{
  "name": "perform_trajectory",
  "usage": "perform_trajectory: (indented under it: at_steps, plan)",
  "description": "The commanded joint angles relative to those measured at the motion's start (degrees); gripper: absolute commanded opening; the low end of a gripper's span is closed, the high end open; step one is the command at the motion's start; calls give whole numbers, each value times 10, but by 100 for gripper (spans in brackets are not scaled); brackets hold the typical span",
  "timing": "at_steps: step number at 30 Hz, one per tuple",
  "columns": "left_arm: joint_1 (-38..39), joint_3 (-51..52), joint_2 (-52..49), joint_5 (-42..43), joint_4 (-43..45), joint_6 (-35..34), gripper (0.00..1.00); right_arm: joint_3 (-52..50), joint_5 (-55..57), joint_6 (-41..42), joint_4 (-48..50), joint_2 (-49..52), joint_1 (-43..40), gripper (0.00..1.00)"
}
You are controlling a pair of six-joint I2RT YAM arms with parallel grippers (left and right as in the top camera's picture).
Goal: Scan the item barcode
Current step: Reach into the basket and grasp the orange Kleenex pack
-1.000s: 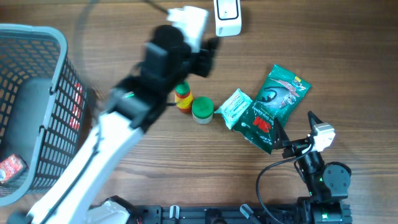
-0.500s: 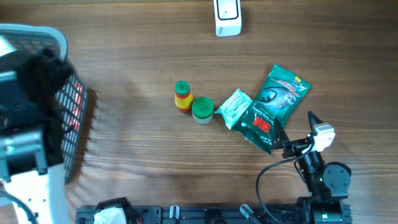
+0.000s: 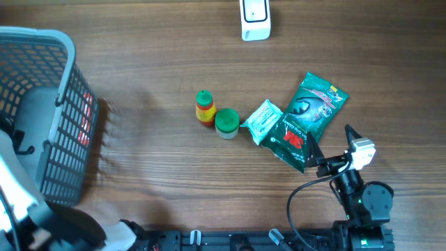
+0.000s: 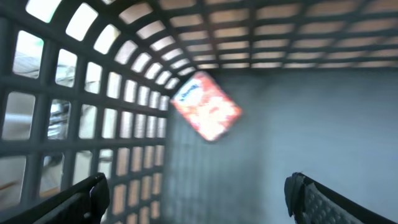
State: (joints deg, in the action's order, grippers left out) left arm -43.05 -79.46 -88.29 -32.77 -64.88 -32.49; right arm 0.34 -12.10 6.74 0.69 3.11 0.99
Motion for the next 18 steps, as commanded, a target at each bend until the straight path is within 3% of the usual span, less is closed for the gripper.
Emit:
perform_trajectory:
  at_steps: [1,9,18]
  plan:
    - [-5,0,-54,-66,-8,-10,90,0,3,-7,2,-2,3,100]
    - [-6,45,-74,-123,55,0,91,0,4,-7,2,-2,3,100]
    - [-6,152,-74,-51,244,171,92,0,3,-7,2,-2,3,99]
